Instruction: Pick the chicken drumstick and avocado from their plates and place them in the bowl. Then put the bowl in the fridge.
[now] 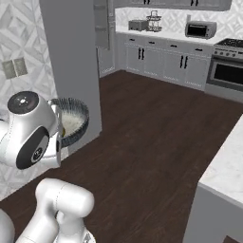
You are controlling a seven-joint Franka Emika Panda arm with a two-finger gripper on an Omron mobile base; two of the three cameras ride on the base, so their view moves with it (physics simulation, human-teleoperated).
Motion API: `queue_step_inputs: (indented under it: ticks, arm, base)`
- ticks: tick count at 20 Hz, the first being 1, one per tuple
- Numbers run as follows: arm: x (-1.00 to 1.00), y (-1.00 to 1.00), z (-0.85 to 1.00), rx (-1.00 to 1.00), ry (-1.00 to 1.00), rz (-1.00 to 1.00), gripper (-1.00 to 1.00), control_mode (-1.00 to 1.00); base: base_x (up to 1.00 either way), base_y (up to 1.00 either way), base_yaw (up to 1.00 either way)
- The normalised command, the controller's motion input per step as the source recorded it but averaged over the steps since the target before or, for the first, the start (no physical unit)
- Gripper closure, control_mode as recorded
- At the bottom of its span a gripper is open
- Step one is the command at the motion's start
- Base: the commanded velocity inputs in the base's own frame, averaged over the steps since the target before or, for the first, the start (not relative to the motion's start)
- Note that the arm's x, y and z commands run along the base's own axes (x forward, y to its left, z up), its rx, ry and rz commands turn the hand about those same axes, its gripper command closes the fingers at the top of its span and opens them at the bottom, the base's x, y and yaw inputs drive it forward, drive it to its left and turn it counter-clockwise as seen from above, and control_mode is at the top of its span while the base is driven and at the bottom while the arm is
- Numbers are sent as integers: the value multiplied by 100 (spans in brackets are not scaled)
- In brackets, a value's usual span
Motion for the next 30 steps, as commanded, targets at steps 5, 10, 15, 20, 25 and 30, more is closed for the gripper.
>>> queue_step_inputs:
  ticks: [5,10,15,20,25,30]
  arm:
    - [0,0,0,0,0,0,100,100]
    - [0,0,0,0,0,0,100,100]
    - [0,0,0,0,0,0,100,100]
    - [0,0,0,0,0,0,100,100]
    - [0,0,0,0,0,0,100,100]
    - [0,0,0,0,0,0,100,100]
  base:
    - [100,-3,-19]
    - [100,-13,-25]
    - [100,-16,-33]
    - [100,-22,-32]
    - [100,-30,-30]
    - [98,-27,-29]
